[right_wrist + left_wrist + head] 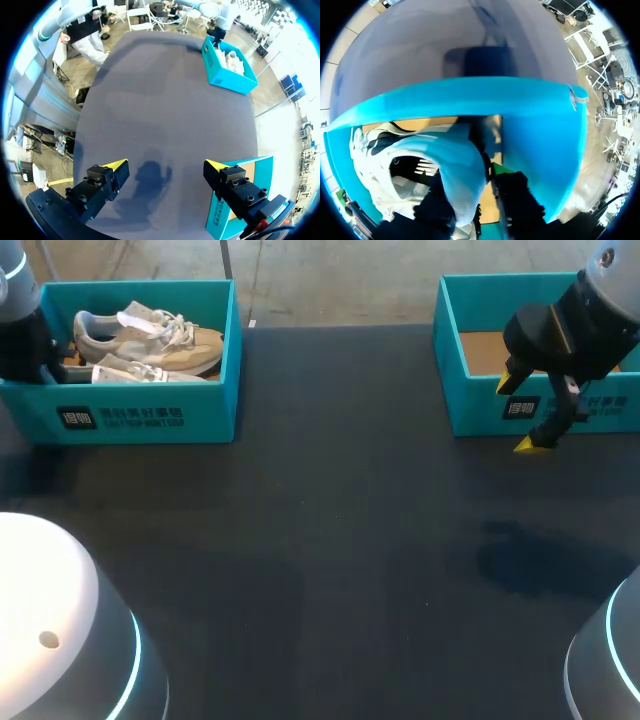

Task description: Take the shoe out of the shoebox, open the shoe tongue, remove and reinsert the insole, then place the shoe into the shoebox

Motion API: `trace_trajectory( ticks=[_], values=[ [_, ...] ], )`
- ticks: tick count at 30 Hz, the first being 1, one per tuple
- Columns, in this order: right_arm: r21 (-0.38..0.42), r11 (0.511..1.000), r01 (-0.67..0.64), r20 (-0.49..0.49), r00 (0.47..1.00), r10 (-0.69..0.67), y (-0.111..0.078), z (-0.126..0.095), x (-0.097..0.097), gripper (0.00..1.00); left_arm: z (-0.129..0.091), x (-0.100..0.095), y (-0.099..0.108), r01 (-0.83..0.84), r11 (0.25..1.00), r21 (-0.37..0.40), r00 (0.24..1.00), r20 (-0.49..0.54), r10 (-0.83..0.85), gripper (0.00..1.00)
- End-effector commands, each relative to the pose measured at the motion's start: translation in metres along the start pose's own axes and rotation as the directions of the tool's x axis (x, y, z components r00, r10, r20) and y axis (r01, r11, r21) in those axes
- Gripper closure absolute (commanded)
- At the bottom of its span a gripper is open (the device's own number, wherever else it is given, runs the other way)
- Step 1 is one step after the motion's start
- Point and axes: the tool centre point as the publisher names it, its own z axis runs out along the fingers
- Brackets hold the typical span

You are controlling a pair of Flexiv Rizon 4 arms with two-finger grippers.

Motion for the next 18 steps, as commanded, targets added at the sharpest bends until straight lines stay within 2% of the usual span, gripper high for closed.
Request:
trace_trajectory(
  ticks=[1, 7, 18],
  values=[
    [0.004, 1.0, -0.001, -0.005, 1.0, 0.001, 0.001, 0.001, -0.003, 0.0, 0.001, -0.002, 0.0, -0.004, 1.0, 0.007, 1.0, 0.003, 0.004, 1.0],
    [0.004, 1.0, -0.001, -0.005, 1.0, 0.001, 0.001, 0.001, -0.003, 0.0, -0.007, 0.0, -0.002, -0.034, 0.999, 0.015, 0.999, 0.004, 0.034, 1.0],
    [0.004, 1.0, -0.001, -0.005, 1.0, 0.001, 0.001, 0.001, -0.003, 0.0, -0.039, 0.005, 0.002, -0.073, 0.997, 0.033, 0.997, -0.003, 0.074, 1.0]
  ],
)
